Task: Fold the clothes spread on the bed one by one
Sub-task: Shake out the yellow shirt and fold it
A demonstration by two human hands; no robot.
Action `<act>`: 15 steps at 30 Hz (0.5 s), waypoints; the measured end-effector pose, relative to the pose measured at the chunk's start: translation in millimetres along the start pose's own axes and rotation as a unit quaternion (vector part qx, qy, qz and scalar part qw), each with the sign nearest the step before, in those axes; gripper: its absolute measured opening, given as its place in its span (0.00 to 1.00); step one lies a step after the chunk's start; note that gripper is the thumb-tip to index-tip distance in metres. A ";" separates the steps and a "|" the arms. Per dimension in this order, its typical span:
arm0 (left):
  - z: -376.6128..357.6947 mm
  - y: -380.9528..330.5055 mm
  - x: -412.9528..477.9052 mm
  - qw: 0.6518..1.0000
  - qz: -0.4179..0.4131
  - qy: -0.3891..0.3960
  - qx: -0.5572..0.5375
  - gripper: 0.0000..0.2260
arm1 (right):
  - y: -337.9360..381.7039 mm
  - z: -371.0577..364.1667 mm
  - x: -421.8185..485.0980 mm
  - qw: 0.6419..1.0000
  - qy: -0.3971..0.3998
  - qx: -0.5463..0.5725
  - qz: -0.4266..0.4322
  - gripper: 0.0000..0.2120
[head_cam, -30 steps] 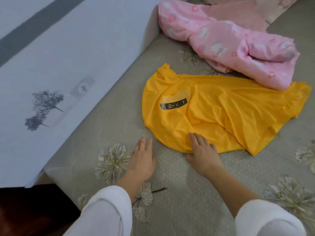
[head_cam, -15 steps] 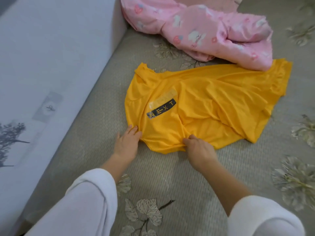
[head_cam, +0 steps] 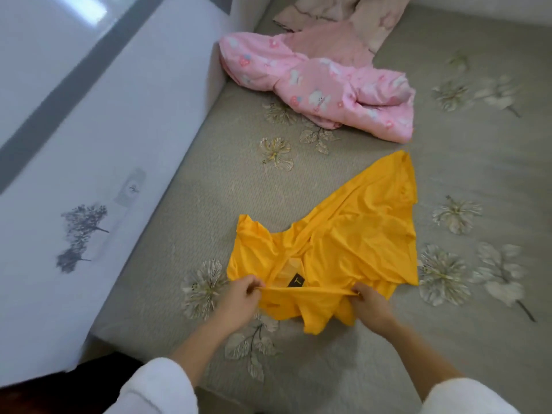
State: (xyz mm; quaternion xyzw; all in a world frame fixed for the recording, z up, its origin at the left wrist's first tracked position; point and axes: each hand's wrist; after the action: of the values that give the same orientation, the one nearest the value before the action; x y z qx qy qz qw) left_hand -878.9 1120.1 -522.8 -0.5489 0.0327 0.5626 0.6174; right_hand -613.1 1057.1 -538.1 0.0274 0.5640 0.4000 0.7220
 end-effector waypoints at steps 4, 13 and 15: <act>20.4 -58.6 -38.0 0.993 -0.083 -0.070 -0.045 0.10 | 31.0 40.3 -58.5 0.988 -0.034 0.140 0.050 0.09; 49.1 -202.0 -132.8 0.968 -0.209 -0.114 -0.078 0.06 | 76.8 106.9 -190.2 0.991 -0.058 -0.003 0.122 0.35; 44.2 -229.1 -146.6 0.960 -0.233 -0.123 -0.094 0.06 | 83.6 103.1 -208.1 0.987 -0.085 -0.040 0.129 0.42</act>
State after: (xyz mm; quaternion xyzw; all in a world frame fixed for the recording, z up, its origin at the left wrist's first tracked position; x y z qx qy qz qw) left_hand -790.5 1109.1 -262.1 -0.5235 -0.2259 0.4667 0.6761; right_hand -581.7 1029.7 -294.9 0.1049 0.4755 0.5080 0.7105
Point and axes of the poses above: each hand's wrist, its own x-axis towards the middle knuckle, its own z-axis out of the back of the hand, y = z × x, and after that the axes turned 11 degrees about y, right-handed
